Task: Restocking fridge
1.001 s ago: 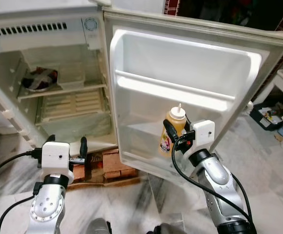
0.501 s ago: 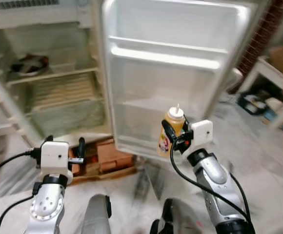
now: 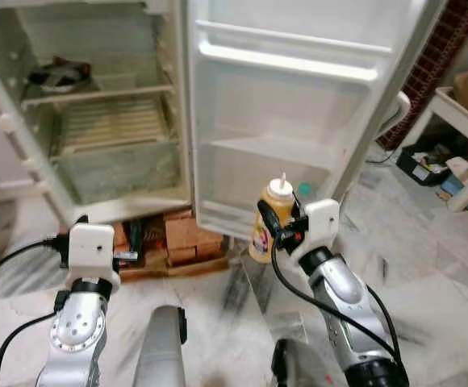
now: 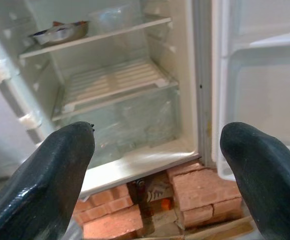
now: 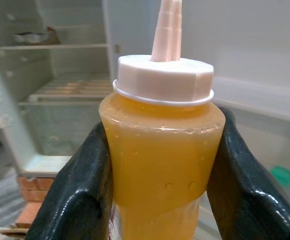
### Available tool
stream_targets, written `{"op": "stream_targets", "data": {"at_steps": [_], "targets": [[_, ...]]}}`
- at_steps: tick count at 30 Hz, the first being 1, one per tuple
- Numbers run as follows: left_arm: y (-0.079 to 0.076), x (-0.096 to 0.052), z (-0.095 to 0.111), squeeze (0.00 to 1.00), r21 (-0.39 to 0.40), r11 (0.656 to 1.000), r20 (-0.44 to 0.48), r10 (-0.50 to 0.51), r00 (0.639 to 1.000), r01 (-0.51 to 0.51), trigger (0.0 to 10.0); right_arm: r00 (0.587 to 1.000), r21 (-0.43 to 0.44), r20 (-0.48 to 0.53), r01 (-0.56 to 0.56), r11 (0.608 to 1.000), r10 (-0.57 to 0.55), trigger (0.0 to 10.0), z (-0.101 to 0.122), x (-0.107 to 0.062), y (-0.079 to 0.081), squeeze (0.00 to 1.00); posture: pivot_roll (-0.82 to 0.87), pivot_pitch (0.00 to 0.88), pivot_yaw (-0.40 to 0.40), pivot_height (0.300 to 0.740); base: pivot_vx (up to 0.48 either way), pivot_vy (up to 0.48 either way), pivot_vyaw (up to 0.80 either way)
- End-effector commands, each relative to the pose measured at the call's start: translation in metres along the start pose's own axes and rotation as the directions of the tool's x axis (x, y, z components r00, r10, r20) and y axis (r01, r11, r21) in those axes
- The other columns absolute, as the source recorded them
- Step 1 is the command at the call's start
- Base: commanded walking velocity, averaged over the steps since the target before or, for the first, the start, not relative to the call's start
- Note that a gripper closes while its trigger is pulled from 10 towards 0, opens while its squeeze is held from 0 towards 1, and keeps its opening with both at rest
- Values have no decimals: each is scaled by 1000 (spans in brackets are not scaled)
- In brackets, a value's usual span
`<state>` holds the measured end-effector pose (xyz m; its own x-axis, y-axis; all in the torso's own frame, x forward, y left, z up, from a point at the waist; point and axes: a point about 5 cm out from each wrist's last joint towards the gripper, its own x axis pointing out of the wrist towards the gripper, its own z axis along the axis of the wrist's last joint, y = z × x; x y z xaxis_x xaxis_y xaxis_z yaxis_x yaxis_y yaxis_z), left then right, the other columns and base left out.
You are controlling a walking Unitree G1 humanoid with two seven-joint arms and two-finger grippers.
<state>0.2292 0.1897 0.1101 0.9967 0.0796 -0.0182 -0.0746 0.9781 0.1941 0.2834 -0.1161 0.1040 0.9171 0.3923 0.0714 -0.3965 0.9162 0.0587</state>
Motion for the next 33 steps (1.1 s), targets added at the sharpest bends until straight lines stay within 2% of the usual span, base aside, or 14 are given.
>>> {"op": "stream_targets", "data": {"at_steps": [1,20,33], "targets": [[1,1,2,0,2,1000,8,-3,1000,3,10000,999,-15,40,-8,1000,9,10000,8,3,0,0,95,96,-50,630,394,0,0],[-2,3,1,0,-10,1000,-2,-10,1000,10,10000,997,-28,52,-55,998,56,10000,9,4,5,0,95,94,-51,630,383,0,0],[-5,3,1,0,-17,1000,0,-12,1000,11,10000,996,-13,50,-75,997,75,10000,9,3,7,0,93,93,-50,630,0,0,389]]}}
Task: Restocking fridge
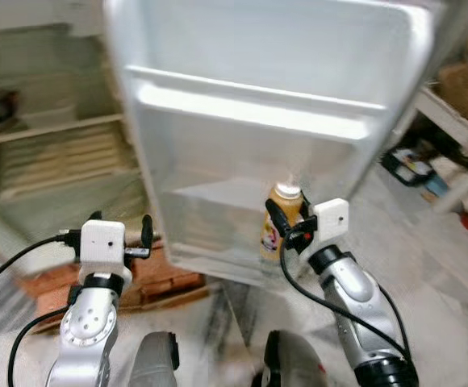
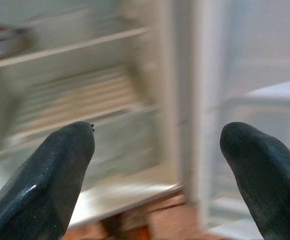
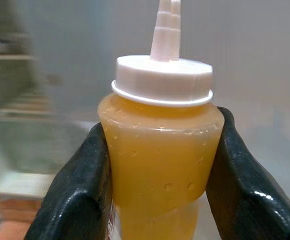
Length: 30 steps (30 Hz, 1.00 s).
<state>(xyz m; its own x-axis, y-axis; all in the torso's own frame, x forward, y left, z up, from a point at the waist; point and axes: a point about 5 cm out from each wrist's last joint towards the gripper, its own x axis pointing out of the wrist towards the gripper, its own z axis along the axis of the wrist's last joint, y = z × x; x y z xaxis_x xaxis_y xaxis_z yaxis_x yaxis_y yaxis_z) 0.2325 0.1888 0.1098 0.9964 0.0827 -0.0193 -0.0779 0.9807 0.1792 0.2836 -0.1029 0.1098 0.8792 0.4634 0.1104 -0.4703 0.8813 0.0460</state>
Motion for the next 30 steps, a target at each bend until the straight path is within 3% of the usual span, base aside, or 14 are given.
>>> {"op": "stream_targets", "data": {"at_steps": [1,3,8,30], "targets": [[-4,0,1,0,-2,1000,1,-14,1000,14,10000,1000,-7,15,7,1000,-7,10000,4,-3,-6,0,93,93,-50,630,0,0,413],[-5,0,0,0,-2,1000,0,-16,1000,16,10000,999,6,17,-37,999,36,10000,4,-4,-2,0,93,93,-49,630,0,0,609],[-5,0,-1,0,-1,1000,-4,-18,1000,18,10000,999,5,16,-28,1000,28,10000,4,-4,-1,0,94,93,-48,630,0,0,601],[-12,-1,4,0,-39,995,29,-91,995,92,10000,999,6,41,17,1000,-18,10000,8,-2,-8,0,89,93,-48,630,0,0,0]]}}
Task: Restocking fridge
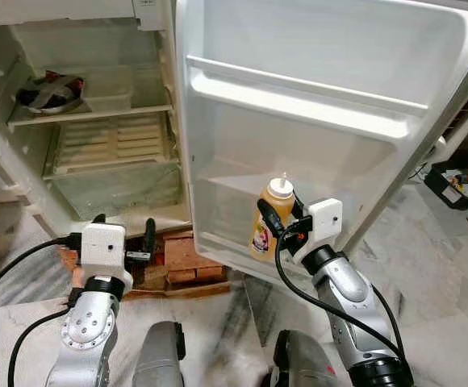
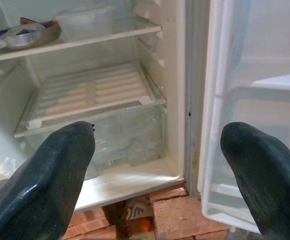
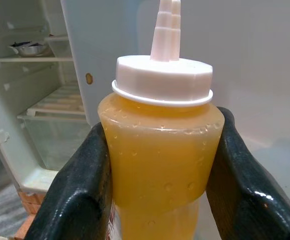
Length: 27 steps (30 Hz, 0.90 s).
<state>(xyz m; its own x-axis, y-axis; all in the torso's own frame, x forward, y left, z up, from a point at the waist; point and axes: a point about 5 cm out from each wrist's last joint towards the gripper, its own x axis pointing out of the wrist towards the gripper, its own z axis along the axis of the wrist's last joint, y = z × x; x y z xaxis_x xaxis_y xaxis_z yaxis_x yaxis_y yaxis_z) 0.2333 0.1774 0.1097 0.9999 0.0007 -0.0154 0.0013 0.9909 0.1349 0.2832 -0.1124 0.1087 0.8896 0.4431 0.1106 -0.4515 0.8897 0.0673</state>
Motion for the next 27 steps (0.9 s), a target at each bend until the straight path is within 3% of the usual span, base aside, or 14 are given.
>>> {"op": "stream_targets", "data": {"at_steps": [1,7,20,27], "targets": [[-1,0,1,0,0,1000,6,-12,1000,12,10000,999,-13,39,-7,1000,7,10000,8,3,1,0,90,92,-49,630,0,0,0],[0,0,1,0,5,1000,9,-9,1000,9,10000,999,-17,33,-16,1000,17,10000,7,3,2,0,94,90,-51,630,0,0,0],[4,1,0,0,25,999,-7,24,1000,-24,10000,999,-12,31,-21,1000,21,10000,6,4,3,0,95,92,-48,549,0,0,0],[7,2,-2,0,40,997,-22,71,997,-70,10000,1000,-13,26,-10,1000,11,10000,5,5,3,0,97,98,-48,549,0,0,0]]}}
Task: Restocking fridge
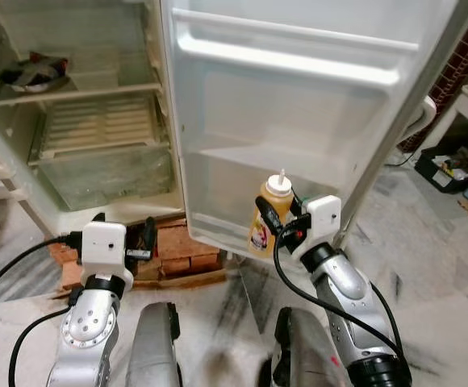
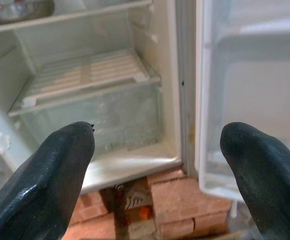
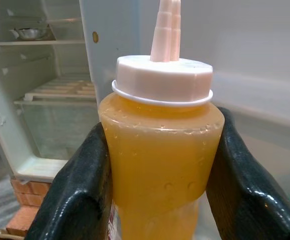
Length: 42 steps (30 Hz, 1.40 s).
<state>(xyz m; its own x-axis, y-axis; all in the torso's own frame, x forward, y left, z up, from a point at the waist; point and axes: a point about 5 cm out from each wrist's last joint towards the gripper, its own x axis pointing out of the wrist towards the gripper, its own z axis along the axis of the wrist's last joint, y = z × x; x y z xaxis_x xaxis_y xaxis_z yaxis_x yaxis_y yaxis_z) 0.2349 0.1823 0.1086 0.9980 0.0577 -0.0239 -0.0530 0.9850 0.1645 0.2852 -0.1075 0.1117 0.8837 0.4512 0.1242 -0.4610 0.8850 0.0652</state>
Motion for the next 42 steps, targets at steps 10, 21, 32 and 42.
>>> {"op": "stream_targets", "data": {"at_steps": [10,21,32,42], "targets": [[4,-1,0,0,24,999,-21,32,999,-31,10000,999,-16,-17,-52,999,51,10000,-3,8,8,0,105,108,-46,549,0,0,0],[9,-2,5,0,45,998,-20,51,998,-50,10000,982,-119,-80,-182,976,174,10000,-19,28,17,0,127,131,-44,549,0,0,0],[13,-29,14,0,86,996,-60,19,998,-14,10000,987,-293,-15,-159,943,162,10000,6,70,9,0,209,262,-41,549,0,0,0],[21,-58,23,0,127,992,-98,27,995,-15,10000,989,-437,-38,-146,888,144,10000,16,91,3,0,269,351,-58,549,0,0,0]]}}
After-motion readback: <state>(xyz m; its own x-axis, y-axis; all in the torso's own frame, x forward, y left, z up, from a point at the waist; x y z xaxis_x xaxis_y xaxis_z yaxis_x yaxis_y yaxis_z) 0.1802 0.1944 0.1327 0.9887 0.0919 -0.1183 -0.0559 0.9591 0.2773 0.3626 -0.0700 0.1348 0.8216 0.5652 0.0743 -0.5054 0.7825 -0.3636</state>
